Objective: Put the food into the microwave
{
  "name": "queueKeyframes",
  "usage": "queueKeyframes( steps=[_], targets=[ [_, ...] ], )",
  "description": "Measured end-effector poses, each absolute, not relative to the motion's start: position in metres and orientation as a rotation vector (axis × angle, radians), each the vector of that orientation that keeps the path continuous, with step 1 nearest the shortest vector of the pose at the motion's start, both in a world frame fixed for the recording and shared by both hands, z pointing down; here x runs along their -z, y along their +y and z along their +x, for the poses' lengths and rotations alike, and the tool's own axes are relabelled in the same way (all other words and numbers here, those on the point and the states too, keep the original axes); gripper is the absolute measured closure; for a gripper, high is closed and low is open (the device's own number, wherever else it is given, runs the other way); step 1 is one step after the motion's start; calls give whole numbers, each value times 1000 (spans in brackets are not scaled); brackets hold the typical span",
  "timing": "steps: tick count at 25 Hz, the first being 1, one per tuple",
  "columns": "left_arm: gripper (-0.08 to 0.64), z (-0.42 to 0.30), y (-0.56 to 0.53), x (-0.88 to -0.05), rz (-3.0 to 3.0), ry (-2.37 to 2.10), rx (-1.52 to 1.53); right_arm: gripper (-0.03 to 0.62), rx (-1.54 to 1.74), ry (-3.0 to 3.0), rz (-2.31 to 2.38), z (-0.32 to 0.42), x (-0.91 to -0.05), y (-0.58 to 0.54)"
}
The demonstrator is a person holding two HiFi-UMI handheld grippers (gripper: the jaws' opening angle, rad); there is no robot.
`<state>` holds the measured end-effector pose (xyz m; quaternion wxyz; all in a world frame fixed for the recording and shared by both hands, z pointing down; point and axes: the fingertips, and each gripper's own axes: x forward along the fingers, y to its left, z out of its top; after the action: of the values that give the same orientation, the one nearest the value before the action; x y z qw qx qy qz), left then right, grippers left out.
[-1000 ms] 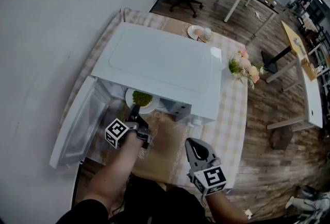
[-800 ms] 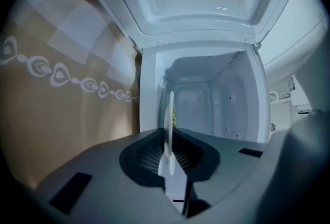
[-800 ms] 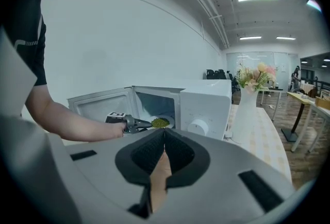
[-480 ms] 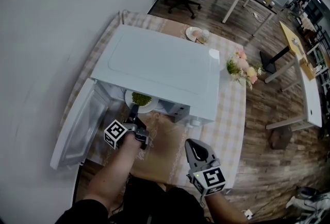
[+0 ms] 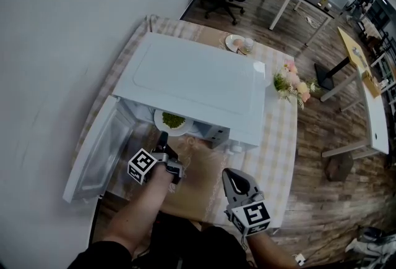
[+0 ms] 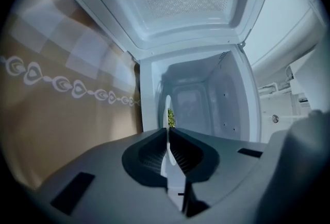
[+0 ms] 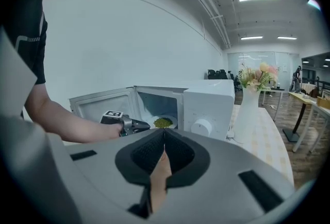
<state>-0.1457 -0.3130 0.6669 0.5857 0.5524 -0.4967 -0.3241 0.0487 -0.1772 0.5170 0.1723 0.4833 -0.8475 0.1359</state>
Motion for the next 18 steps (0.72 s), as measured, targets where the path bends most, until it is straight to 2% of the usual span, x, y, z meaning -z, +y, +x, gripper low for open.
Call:
queueKeyframes(
  steps=[18],
  targets=[
    [529, -144, -346, -671, 1403, -1273, 630, 583, -420, -2402, 1413, 56, -514, -182]
  ],
)
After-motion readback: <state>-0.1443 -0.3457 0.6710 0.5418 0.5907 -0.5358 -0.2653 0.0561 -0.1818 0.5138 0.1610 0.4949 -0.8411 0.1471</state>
